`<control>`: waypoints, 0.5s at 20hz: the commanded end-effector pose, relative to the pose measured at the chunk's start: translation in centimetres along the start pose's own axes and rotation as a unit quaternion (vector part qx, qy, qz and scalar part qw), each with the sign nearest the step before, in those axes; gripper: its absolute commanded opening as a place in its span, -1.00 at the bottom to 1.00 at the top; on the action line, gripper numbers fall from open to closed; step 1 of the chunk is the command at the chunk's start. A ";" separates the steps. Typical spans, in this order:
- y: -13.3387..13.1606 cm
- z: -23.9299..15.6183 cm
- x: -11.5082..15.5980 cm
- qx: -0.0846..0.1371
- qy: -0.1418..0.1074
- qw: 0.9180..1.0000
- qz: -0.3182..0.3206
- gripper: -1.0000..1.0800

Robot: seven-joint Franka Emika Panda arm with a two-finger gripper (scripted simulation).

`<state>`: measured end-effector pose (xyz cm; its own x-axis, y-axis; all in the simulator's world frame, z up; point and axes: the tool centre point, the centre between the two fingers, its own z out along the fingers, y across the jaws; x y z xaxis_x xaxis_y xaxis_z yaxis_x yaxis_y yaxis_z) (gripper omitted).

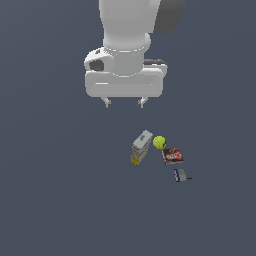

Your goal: Pick up a designated object from a clutter of objects.

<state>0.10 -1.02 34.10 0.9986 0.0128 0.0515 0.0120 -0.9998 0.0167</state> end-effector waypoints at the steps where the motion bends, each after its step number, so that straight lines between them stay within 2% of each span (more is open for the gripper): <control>1: 0.0 0.0 0.0 0.000 0.000 1.000 0.000 0.92; 10: 2.2 0.5 -0.8 0.009 -0.014 0.999 0.031 0.92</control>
<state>-0.52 -2.87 33.67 0.9989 -0.0380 0.0283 -0.0380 -0.9993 -0.0001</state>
